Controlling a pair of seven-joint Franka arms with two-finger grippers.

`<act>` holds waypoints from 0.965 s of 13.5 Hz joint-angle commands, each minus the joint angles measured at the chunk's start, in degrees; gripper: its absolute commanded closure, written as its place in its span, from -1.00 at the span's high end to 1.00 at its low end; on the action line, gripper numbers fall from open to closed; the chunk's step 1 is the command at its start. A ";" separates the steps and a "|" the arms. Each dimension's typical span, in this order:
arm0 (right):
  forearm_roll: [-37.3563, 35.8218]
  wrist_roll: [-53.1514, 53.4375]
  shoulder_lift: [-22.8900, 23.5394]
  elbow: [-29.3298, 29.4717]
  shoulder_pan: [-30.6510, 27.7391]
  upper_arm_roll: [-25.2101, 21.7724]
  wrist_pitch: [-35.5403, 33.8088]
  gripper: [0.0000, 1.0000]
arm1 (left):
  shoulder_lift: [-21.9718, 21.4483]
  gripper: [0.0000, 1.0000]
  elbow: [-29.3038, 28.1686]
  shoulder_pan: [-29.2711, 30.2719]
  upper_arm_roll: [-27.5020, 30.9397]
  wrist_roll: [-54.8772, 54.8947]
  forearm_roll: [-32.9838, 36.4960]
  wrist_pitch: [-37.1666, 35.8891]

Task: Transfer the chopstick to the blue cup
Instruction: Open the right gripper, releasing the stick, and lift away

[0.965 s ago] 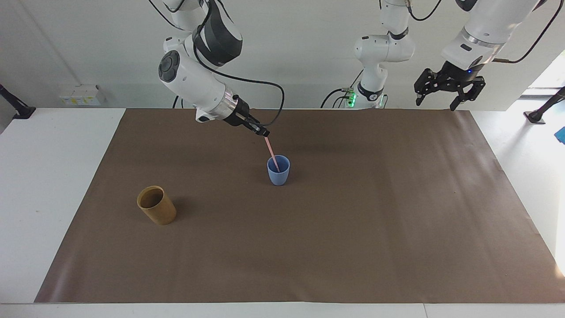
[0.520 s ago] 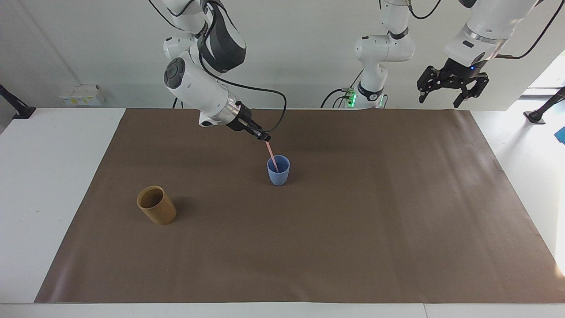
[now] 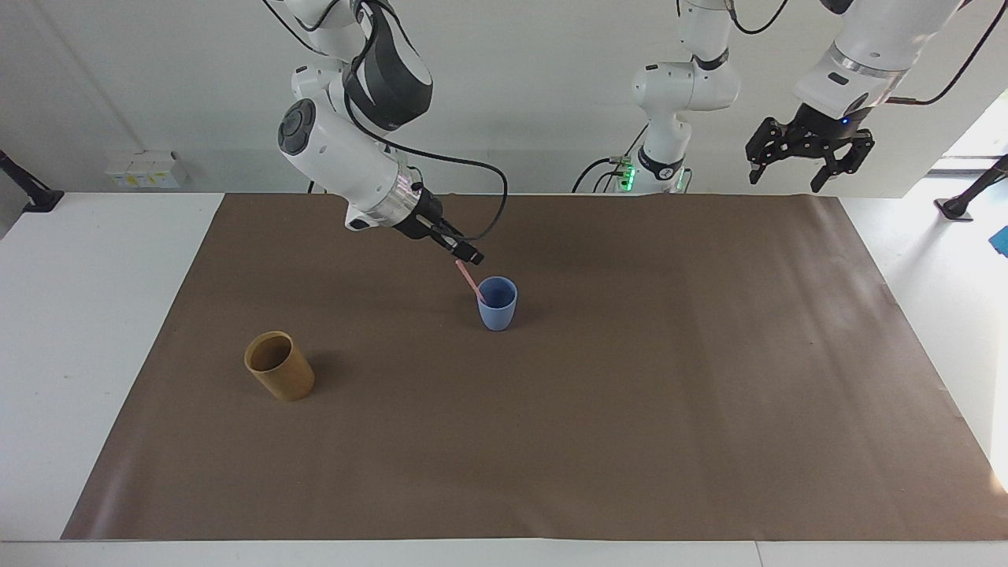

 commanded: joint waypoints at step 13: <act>-37.83 -38.45 -7.43 3.58 -12.55 -0.15 -2.89 1.00 | -0.67 1.00 -0.27 0.51 -0.29 0.42 1.00 -0.85</act>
